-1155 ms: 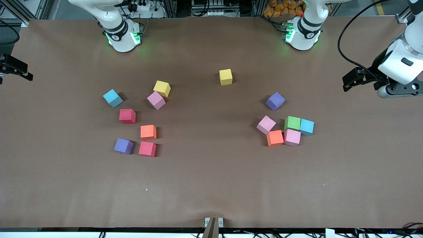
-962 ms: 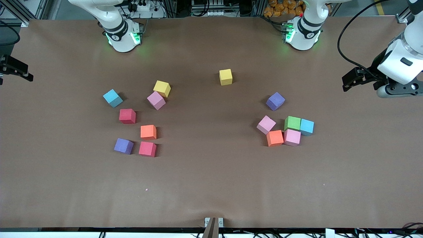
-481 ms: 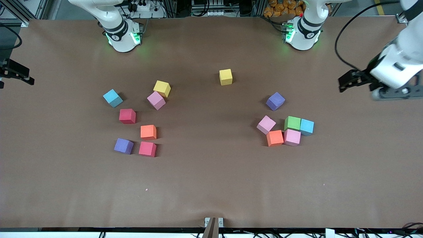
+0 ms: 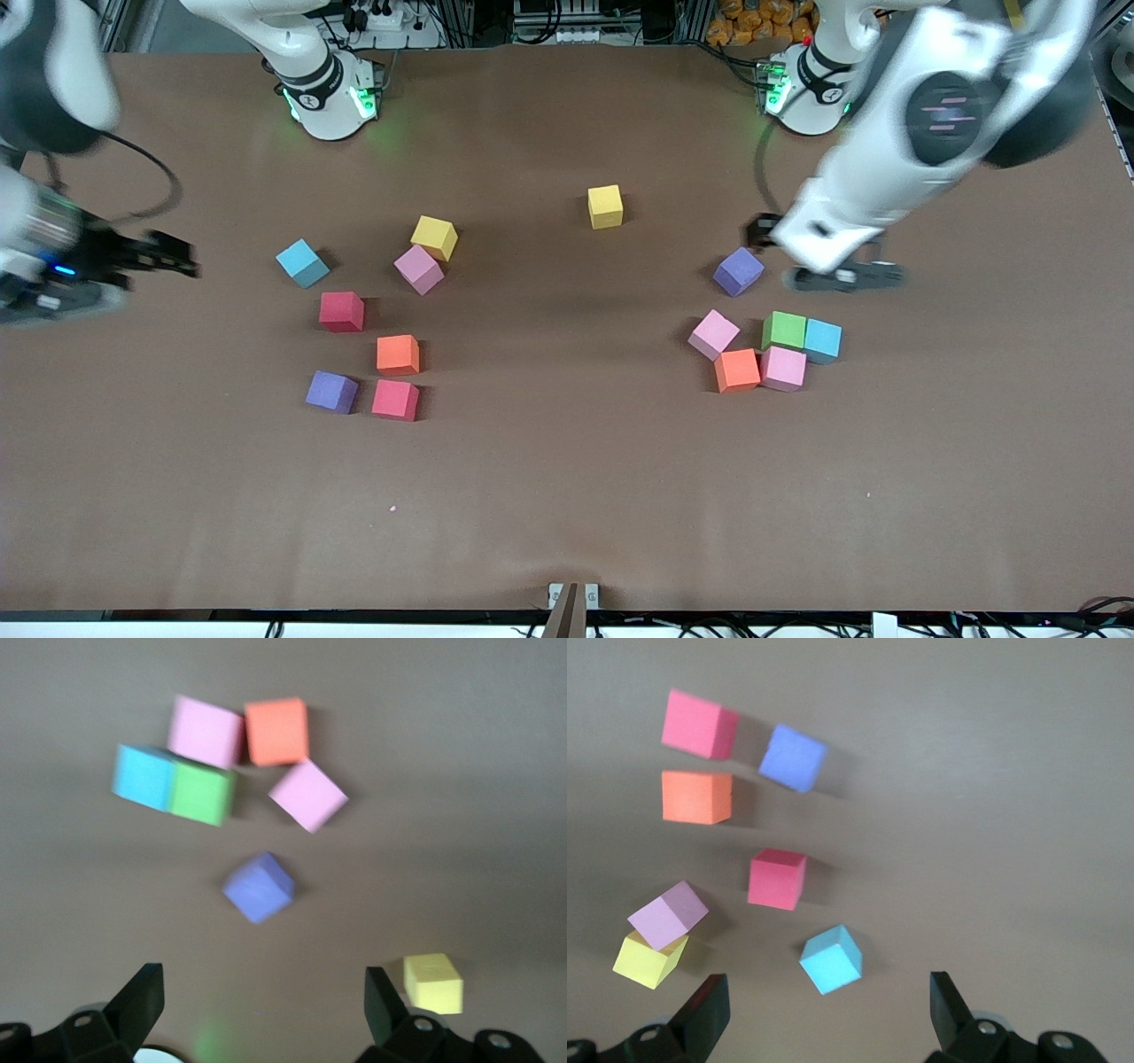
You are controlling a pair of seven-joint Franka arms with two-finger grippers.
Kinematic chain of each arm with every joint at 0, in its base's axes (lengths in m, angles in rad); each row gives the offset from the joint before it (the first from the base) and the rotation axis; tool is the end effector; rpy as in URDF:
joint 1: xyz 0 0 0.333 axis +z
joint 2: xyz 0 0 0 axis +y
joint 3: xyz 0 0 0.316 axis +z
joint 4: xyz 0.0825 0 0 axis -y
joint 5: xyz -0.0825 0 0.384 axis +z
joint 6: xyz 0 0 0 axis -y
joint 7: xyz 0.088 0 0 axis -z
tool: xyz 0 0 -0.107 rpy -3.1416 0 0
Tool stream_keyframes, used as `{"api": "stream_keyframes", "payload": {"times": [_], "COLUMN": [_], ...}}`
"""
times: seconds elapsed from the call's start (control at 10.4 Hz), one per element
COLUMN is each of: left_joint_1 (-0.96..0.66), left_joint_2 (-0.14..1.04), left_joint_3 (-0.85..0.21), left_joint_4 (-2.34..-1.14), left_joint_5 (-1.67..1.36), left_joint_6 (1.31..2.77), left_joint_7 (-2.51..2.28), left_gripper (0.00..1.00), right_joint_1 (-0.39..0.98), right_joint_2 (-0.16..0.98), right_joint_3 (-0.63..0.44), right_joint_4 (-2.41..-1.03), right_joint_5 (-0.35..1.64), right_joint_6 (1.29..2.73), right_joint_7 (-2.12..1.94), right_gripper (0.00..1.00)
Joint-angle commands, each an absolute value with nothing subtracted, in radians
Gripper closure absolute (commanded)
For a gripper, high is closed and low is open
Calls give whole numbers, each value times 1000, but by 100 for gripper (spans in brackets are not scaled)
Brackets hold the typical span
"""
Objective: Form number 2 with 11 blocks
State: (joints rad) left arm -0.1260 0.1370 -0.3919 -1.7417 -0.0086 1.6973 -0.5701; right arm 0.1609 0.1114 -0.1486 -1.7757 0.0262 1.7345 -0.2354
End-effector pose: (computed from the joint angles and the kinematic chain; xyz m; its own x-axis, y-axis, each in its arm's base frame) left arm 0.5097 -0.2802 0.4817 0.9829 0.0556 -0.1758 0.0492 -0.9979 -0.0410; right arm 0.5782 0.0124 0.4784 0.9601 0.2394 -0.1446 0.2355 -0.9709 -0.0434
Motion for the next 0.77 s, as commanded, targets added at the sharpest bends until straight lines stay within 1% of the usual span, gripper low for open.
{"api": "stream_keyframes", "payload": {"times": [0.0, 0.1, 0.19, 0.38, 0.48, 0.58, 0.67], "left_joint_1": [-118, -120, -120, -121, -135, -185, -224], "left_joint_2": [97, 97, 98, 110, 133, 155, 190], "left_joint_3": [-516, -558, -608, -694, -740, -745, -746], "left_joint_4": [-1909, -1955, -2012, -2116, -2185, -2238, -2259], "left_joint_5": [-18, -17, -18, -18, -18, -18, -15], "left_joint_6": [1833, 1882, 1940, 2067, 2177, 2278, 2348], "left_joint_7": [-714, -742, -773, -881, -963, -1044, -1114], "left_gripper": [0, 0, 0, 0, 0, 0, 0], "right_joint_1": [260, 296, 342, 380, 385, 402, 435], "right_joint_2": [204, 231, 232, 203, 168, 141, 127], "right_joint_3": [-150, -150, -150, -150, -149, -147, -147], "right_joint_4": [-1778, -1792, -1843, -2009, -2128, -2191, -2228], "right_joint_5": [32, 32, 32, 32, 32, 35, 55], "right_joint_6": [1784, 1813, 1859, 1968, 2059, 2106, 2132], "right_joint_7": [-213, -136, -48, 139, 307, 439, 544], "right_gripper": [0, 0, 0, 0, 0, 0, 0]}}
